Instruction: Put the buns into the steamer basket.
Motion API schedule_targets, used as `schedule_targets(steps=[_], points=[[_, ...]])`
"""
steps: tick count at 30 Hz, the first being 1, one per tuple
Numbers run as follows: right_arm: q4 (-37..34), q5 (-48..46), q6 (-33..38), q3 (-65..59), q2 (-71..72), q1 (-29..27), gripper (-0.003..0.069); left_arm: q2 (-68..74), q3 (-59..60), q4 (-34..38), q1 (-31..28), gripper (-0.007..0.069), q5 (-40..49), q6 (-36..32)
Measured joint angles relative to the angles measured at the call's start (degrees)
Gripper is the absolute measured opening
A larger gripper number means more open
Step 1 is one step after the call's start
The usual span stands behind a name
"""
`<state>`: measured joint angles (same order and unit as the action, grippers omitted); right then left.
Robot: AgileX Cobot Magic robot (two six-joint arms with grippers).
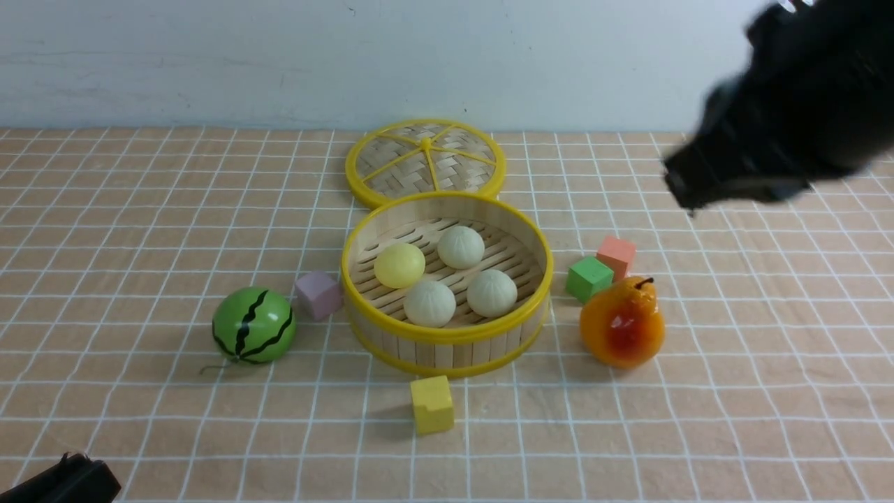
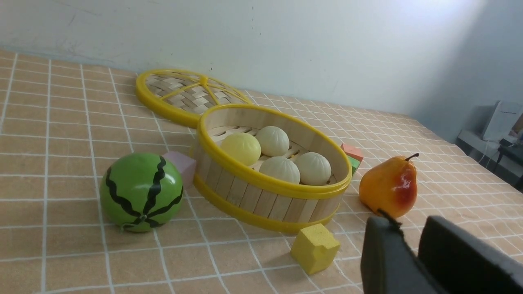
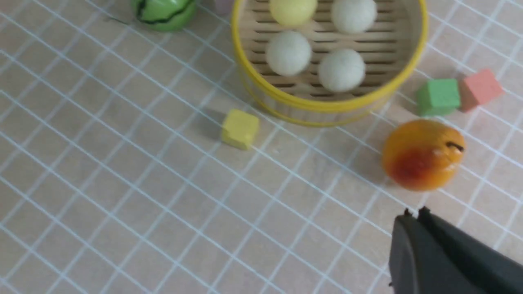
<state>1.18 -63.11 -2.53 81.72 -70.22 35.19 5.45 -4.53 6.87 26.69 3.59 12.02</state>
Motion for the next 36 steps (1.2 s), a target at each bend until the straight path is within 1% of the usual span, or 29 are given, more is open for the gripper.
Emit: schedule_targets(steps=[1, 2, 3, 4, 5, 6, 8, 9, 12, 14, 17, 18, 20, 36], points=[[0.0, 3.5, -0.8, -6.4, 4.5, -1.1, -0.0010, 0.0, 0.0, 0.0, 0.0, 0.0126, 0.0, 0.0], [-0.1, 9.9, -2.0, -14.6, 10.3, -3.9, -0.0010, 0.1, 0.0, 0.0, 0.0, 0.0126, 0.0, 0.0], [-0.2, 10.9, -2.4, -15.9, 12.3, -4.4, -0.0010, 0.1, 0.0, 0.0, 0.0, 0.0126, 0.0, 0.0], [-0.4, 17.5, -3.4, -27.1, 19.8, -9.1, -0.0010, 0.1, 0.0, 0.0, 0.0, 0.0126, 0.0, 0.0], [-0.4, 22.1, -4.0, -34.0, 25.3, -11.7, -0.0010, 0.1, 0.0, 0.0, 0.0, 0.0127, 0.0, 0.0], [-0.4, 25.6, -4.2, -38.1, 29.7, -15.1, -0.0010, 0.1, 0.0, 0.0, 0.0, 0.0129, 0.0, 0.0], [-1.8, 33.2, -4.5, -52.0, 40.1, -21.3, -0.0010, 0.1, 0.0, 0.0, 0.0, 0.0131, 0.0, 0.0], [-2.4, 36.7, -4.6, -56.6, 43.7, -23.5, -0.0010, 0.1, 0.0, 0.0, 0.0, 0.0132, 0.0, 0.0], [-3.4, 45.2, -4.7, -71.2, 54.8, -29.7, -0.0010, 0.1, 0.0, 0.0, 0.0, 0.0137, 0.0, 0.0], [-3.6, 46.8, -4.8, -76.5, 59.4, -32.0, -0.0010, 0.1, 0.0, 0.0, 0.0, 0.0141, 0.0, 0.0], [-3.6, 46.6, -4.8, -80.2, 63.5, -34.1, -0.0010, 0.1, 0.0, 0.0, 0.0, 0.0144, 0.0, 0.0], [-3.5, 45.2, -4.8, -82.2, 66.3, -35.4, -0.0010, 0.1, 0.0, 0.0, 0.0, 0.0144, 0.0, 0.0], [-2.7, 42.1, -4.8, -83.0, 69.2, -36.1, -0.0009, 0.1, 0.0, 0.0, 0.0, 0.0146, 0.0, 0.0], [-2.0, 41.0, -4.8, -82.8, 70.8, -36.3, 0.0001, 0.3, 0.0, 0.0, 0.0, 0.0155, 0.1, 0.0]])
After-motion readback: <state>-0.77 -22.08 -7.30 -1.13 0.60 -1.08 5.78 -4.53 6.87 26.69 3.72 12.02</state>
